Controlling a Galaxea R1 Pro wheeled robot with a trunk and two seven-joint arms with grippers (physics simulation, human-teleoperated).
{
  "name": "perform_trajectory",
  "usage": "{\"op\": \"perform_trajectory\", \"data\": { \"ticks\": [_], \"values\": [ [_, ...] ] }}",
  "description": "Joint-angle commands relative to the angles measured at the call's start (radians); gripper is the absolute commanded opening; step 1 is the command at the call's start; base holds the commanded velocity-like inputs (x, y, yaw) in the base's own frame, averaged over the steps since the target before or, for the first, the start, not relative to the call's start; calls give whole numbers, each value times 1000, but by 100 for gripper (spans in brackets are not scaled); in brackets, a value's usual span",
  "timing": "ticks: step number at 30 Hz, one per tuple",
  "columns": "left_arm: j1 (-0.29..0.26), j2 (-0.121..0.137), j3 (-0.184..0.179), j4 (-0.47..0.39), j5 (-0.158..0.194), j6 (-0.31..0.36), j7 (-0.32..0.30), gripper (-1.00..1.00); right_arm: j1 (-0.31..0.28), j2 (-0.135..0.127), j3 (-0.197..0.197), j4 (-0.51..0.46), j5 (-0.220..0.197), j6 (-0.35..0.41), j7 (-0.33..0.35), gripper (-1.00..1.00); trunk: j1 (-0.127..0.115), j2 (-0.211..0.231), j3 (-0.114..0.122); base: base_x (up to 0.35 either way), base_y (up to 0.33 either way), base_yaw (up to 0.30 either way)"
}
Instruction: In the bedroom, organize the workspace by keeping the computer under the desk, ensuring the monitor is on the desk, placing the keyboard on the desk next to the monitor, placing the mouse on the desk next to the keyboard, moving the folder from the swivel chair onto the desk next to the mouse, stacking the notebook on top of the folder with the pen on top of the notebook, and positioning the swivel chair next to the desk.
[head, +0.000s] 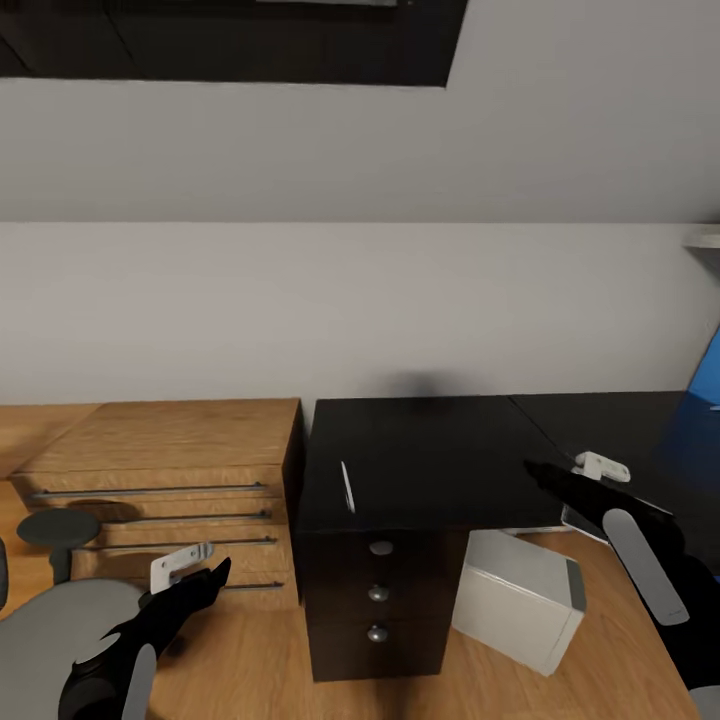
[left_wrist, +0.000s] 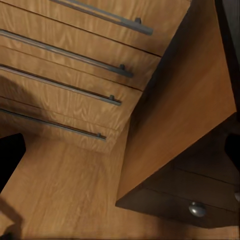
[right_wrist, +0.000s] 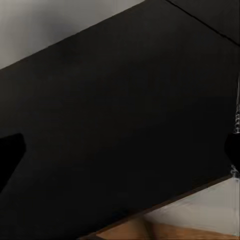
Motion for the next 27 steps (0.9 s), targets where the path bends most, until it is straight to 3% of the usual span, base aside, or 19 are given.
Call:
{"op": "perform_trajectory", "data": {
  "ticks": [1, 15, 23, 24, 27],
  "values": [
    [-1, -1, 3, -1, 5, 6, -4, 100, -1, 0, 1, -2, -12, 3, -9, 100, -1, -1, -1, -286, 191, -287],
    [-1, -1, 4, -2, 6, 6, -4, 100, 1, 8, 3, 2, -17, 0, -9, 100, -1, -1, -3, -301, 133, -291],
    [-1, -2, 3, -2, 6, 6, -3, 100, 1, 72, 0, 2, -11, -2, -9, 100, -1, -1, -7, -317, 21, -152],
    [-1, -2, 2, -6, 6, 6, -3, 100, 1, 103, 4, 24, -7, -14, -7, 100, -1, -1, -7, -100, 2, -18],
    [-1, -2, 2, -8, 6, 6, -4, 100, 1, 121, 5, 39, -5, -35, -7, 100, -1, -1, -7, -65, 2, -12]
  ]
}}
